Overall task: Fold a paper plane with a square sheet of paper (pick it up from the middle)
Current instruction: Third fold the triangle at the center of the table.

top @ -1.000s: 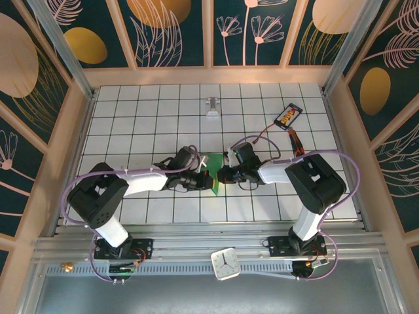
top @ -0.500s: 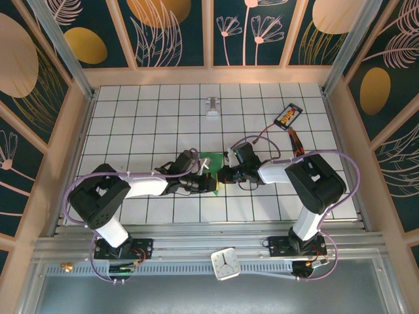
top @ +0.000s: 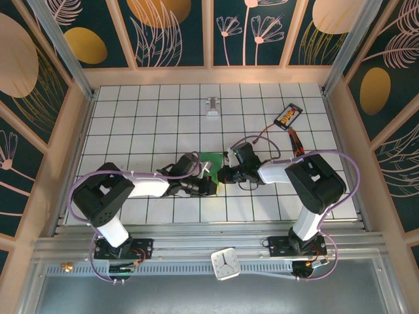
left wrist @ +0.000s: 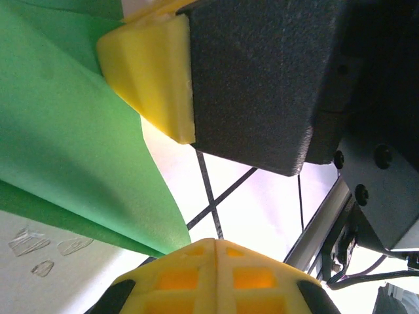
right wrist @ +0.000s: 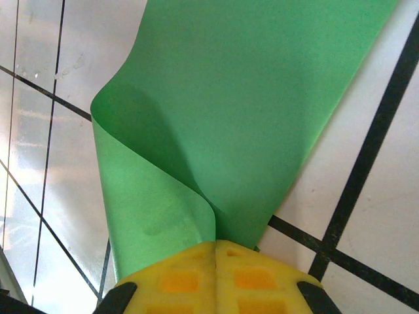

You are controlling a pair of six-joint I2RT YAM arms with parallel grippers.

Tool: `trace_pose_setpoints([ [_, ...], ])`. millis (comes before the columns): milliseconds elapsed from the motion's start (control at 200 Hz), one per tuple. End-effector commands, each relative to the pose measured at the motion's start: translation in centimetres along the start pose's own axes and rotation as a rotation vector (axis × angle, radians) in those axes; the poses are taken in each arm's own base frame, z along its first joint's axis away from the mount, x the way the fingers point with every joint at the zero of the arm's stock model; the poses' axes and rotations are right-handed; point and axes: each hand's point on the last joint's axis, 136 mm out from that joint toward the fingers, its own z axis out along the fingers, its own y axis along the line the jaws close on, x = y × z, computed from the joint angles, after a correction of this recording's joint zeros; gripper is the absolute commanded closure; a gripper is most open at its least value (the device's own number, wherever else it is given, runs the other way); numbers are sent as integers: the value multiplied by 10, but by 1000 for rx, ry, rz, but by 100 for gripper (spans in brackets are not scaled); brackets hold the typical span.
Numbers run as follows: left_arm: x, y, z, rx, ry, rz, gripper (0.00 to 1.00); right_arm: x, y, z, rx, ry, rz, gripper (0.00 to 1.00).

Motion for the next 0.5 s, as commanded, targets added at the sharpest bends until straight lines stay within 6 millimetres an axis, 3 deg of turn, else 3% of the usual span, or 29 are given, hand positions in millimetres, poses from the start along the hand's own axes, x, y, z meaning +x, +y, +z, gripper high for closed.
trace_pose_setpoints([
  [0, 6, 4, 4, -2, 24, 9, 100, 41, -42, 9, 167, 114, 63, 100],
  [495, 1, 8, 14, -9, 27, 8, 100, 39, -38, 9, 149, 109, 63, 100],
])
